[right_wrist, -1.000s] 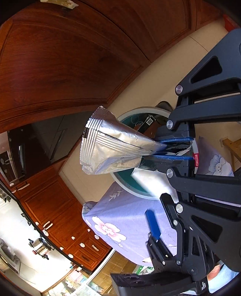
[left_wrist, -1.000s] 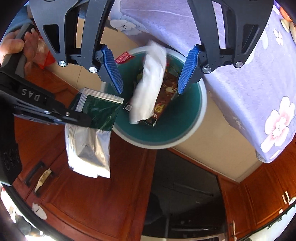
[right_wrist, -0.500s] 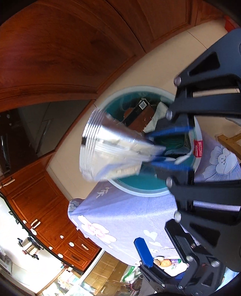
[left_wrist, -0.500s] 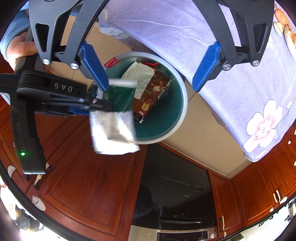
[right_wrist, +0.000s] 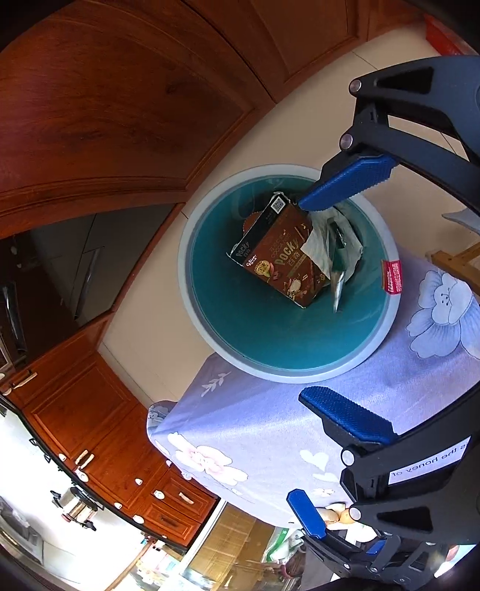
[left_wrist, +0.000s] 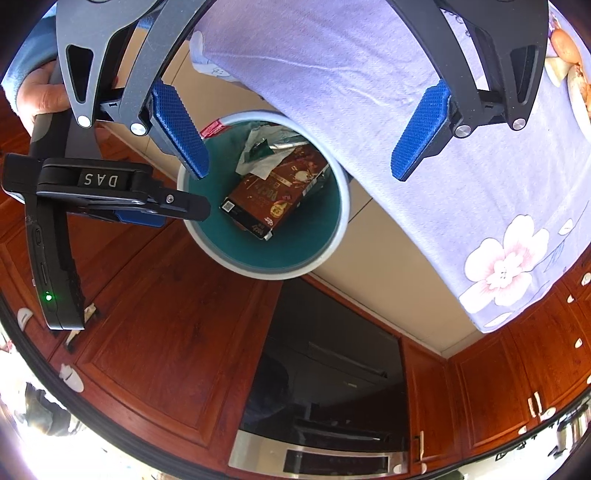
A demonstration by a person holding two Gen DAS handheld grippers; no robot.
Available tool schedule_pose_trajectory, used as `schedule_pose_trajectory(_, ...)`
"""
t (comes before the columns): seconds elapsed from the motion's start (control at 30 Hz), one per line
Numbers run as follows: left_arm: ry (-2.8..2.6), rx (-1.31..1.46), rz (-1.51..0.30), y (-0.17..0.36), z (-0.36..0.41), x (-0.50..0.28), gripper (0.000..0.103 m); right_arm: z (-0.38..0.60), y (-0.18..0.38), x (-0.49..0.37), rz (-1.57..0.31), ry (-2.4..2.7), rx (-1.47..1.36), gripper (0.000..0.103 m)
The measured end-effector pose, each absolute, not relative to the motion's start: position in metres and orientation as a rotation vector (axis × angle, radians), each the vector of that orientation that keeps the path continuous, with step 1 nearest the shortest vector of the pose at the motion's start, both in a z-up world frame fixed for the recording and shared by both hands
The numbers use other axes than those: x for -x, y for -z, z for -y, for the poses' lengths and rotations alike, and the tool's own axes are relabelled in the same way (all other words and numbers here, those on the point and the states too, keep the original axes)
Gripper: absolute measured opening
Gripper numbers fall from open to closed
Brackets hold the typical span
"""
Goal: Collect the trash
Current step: 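Move both open grippers back over the table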
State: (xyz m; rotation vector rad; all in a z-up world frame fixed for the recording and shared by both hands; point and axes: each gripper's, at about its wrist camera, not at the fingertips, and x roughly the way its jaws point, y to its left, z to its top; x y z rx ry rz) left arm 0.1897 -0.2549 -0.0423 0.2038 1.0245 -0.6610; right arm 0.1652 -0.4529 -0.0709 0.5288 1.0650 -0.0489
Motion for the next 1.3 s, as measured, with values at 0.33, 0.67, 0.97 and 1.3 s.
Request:
schedule_pose_trajectory(0.33, 0.643, -0.174, -0.989, 0.029, 0.227, -0.181, 0.099, 0.439, 0.053, -0.159, -1.056, 0.043, -0.501, 0.092)
schedule_pose_trajectory(0.67, 0.577, -0.137, -0.949, 0.013, 0.180, -0.169, 0.099, 0.407, 0.028, -0.154, -1.026, 0.010, -0.463, 0.096)
schedule_pose_trajectory(0.97, 0.488, -0.083, -0.938, 0.007, 0.120, -0.157, 0.099, 0.357, 0.006, -0.155, -1.020, -0.069, -0.401, 0.096)
schedule_pose_trajectory(1.3, 0.360, -0.026, -0.916, 0.005, 0.031, -0.142, 0.099, 0.275, -0.013, -0.162, -1.032, -0.183, -0.315, 0.096)
